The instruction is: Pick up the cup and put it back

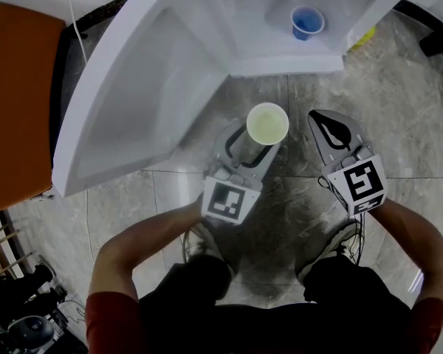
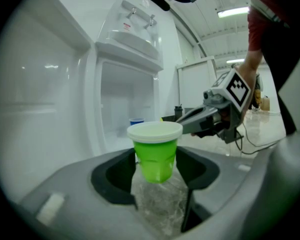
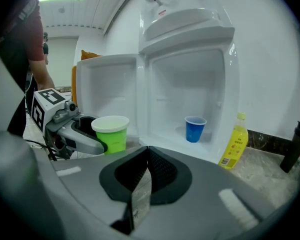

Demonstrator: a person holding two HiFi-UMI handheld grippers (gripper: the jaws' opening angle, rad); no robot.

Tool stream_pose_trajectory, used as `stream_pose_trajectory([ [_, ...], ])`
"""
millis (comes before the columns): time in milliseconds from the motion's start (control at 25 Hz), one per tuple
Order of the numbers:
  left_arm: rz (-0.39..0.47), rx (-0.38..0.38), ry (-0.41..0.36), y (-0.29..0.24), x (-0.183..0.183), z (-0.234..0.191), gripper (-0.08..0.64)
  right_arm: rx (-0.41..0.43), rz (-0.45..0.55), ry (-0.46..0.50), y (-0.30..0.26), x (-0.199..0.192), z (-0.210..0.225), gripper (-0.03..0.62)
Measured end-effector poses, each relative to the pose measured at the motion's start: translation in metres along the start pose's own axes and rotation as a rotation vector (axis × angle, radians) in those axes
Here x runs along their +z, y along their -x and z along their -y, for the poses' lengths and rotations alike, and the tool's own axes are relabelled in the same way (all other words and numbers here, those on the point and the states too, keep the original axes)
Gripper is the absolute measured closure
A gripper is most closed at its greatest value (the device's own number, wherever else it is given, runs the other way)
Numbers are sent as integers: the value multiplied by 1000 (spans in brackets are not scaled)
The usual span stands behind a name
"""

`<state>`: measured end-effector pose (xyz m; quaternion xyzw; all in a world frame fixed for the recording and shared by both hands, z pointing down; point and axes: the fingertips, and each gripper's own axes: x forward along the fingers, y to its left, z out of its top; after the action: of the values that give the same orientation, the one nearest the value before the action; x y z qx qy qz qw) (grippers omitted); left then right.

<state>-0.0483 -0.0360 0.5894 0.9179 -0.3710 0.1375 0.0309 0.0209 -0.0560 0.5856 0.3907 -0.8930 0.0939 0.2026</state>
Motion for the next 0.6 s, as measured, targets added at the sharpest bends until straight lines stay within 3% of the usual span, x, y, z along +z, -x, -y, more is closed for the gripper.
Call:
stream_pose_trajectory([
  [600, -30, 7, 8, -3, -9, 2, 307, 5, -21, 2, 2, -6, 1, 591],
])
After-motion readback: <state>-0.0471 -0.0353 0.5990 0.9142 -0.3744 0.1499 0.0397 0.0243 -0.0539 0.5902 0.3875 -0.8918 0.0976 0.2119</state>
